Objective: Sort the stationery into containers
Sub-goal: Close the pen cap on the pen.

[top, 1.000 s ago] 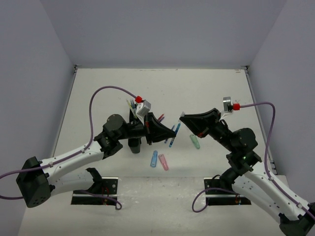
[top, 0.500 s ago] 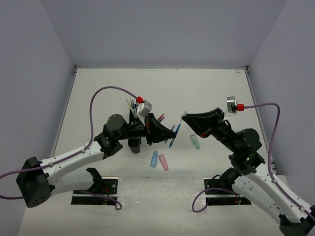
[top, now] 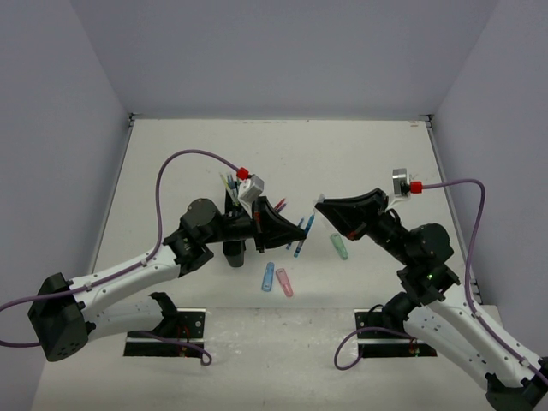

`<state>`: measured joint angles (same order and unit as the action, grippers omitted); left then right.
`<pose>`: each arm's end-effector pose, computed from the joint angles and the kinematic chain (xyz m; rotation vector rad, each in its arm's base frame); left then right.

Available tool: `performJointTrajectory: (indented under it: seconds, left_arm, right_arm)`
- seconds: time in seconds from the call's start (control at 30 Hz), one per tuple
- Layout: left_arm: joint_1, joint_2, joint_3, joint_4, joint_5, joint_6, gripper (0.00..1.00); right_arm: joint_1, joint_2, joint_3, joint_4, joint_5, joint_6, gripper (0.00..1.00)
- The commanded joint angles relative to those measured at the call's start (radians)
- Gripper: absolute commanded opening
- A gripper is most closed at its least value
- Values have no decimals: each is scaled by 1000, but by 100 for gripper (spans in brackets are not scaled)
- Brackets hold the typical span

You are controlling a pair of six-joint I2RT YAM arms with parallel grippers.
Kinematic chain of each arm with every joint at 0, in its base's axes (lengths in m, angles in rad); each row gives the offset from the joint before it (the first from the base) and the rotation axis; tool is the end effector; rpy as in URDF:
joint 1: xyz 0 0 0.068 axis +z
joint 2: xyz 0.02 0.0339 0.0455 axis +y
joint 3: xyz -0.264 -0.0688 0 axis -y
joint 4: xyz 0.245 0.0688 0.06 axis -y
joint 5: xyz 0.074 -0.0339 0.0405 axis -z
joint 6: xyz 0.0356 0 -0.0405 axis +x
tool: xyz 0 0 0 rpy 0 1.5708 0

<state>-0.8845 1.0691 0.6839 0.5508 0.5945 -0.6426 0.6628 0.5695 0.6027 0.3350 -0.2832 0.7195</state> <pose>0.1396 -0.2019 0.3256 0.7512 1.4860 -1.6252 0.1054 0.0949 0.3629 -0.2350 1.3173 1.3612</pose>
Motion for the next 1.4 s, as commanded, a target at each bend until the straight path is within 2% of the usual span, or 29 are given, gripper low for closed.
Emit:
performJointTrajectory:
  seconds: [0.0, 0.47, 0.67, 0.8, 0.83, 0.87, 1.07, 1.23, 1.3, 1.37]
  left_arm:
    - [-2, -15, 50, 21, 4, 23, 0]
    - [-3, 12, 98, 6, -44, 36, 0]
    - [-4, 16, 121, -20, -68, 61, 0]
    - [-2, 20, 136, -27, -74, 79, 0]
    - [-4, 21, 138, -26, -69, 84, 0]
    - [-2, 26, 137, -26, -65, 85, 0]
    - [-2, 43, 115, 6, -48, 67, 0]
    - [-4, 49, 119, 19, -43, 54, 0]
    - [-2, 55, 130, 20, -38, 48, 0]
    - [-2, 62, 141, 14, -34, 43, 0]
  right_arm:
    - [8, 10, -9, 19, -23, -25, 0]
    - [9, 10, -26, 32, -83, -21, 0]
    - [11, 12, -30, 12, -94, -34, 4]
    - [12, 10, -44, 4, -103, -38, 14]
    - [12, 5, -44, 0, -102, -40, 22]
    - [13, -1, -41, -9, -101, -44, 25]
    - [15, -4, -28, -28, -108, -54, 34]
    - [18, 11, -35, -20, -112, -48, 27]
    - [20, 19, -32, -12, -118, -48, 11]
    - [21, 27, -29, -4, -127, -48, 3]
